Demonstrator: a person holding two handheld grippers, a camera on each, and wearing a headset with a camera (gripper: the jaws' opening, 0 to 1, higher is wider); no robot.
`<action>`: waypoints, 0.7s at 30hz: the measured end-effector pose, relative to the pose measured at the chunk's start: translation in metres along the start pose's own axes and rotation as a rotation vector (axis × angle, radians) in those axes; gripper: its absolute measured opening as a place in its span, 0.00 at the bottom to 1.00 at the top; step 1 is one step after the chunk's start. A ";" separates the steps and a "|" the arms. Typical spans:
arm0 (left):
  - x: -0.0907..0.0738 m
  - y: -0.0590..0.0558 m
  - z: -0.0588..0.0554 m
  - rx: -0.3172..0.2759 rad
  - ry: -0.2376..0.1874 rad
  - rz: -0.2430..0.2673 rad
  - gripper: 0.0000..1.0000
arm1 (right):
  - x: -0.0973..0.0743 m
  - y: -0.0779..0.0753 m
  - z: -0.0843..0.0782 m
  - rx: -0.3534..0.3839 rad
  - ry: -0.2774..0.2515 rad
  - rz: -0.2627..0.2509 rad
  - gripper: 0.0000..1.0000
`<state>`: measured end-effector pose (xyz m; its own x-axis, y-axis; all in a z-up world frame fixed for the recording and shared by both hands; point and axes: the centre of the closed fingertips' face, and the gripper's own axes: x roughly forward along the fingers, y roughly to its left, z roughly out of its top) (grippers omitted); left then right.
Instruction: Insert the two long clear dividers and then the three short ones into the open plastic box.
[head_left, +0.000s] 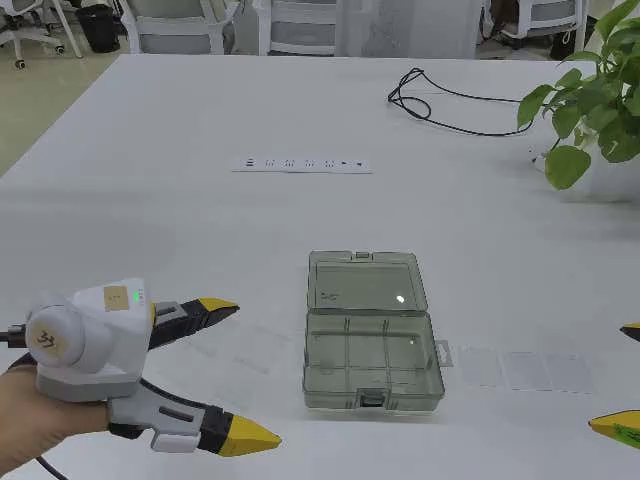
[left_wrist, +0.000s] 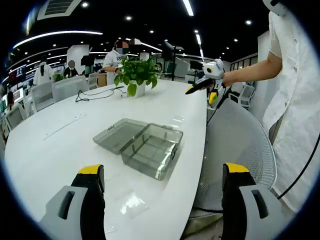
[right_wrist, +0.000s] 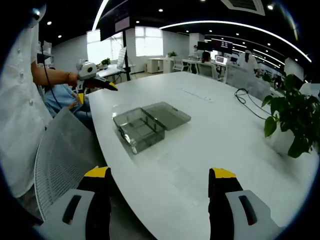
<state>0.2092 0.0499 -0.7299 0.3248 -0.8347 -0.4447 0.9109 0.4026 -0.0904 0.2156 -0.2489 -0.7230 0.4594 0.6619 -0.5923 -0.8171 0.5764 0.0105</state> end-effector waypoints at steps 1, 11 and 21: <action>0.001 0.000 0.000 0.000 0.000 0.000 1.00 | 0.000 0.000 0.000 0.000 0.000 0.002 0.81; 0.002 0.004 -0.005 -0.009 0.006 0.010 1.00 | 0.004 0.000 0.001 -0.007 -0.002 -0.001 0.81; 0.003 0.005 -0.007 -0.006 0.009 0.007 1.00 | 0.006 0.001 0.000 -0.005 -0.001 0.002 0.81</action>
<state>0.2132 0.0522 -0.7375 0.3285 -0.8287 -0.4531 0.9071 0.4105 -0.0932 0.2173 -0.2440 -0.7271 0.4578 0.6636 -0.5917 -0.8199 0.5724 0.0076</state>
